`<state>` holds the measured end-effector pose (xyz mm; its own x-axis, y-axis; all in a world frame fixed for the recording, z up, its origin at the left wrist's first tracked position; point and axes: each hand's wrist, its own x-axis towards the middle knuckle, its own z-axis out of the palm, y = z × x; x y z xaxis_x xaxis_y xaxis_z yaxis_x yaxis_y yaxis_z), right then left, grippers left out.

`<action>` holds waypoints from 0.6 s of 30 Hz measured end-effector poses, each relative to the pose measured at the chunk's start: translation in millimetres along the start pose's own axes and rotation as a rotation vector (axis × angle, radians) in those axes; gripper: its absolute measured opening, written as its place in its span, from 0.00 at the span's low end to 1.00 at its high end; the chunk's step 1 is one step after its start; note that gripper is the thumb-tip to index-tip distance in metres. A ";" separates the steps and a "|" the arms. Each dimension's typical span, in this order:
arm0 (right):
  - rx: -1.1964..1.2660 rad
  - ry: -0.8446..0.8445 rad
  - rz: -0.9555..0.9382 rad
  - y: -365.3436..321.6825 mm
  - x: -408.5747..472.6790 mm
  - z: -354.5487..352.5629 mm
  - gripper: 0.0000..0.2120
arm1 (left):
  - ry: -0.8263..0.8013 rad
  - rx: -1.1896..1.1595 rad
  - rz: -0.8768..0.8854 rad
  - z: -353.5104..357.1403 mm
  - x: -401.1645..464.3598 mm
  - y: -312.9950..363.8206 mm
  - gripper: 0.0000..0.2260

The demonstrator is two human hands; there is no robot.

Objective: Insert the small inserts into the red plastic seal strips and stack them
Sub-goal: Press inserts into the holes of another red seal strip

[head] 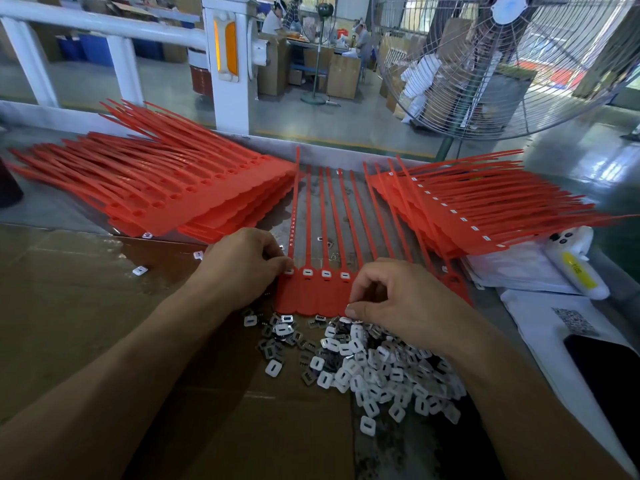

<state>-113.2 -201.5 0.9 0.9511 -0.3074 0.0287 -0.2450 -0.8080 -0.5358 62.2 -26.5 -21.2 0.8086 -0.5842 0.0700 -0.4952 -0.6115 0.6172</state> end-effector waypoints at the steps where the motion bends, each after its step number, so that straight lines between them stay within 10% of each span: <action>1: 0.007 0.013 -0.008 -0.6 -0.4 -0.2 0.08 | -0.001 -0.004 -0.003 -0.3 -0.1 0.1 0.08; 18: 0.360 0.316 0.015 1.1 4.1 6.3 0.07 | -0.001 -0.014 -0.003 -0.7 -0.6 -0.4 0.08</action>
<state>-108.4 -200.6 -4.9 0.8308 -0.5005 0.2435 -0.1249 -0.5940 -0.7947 62.1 -25.5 -21.0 0.8097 -0.5829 0.0676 -0.4885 -0.6058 0.6280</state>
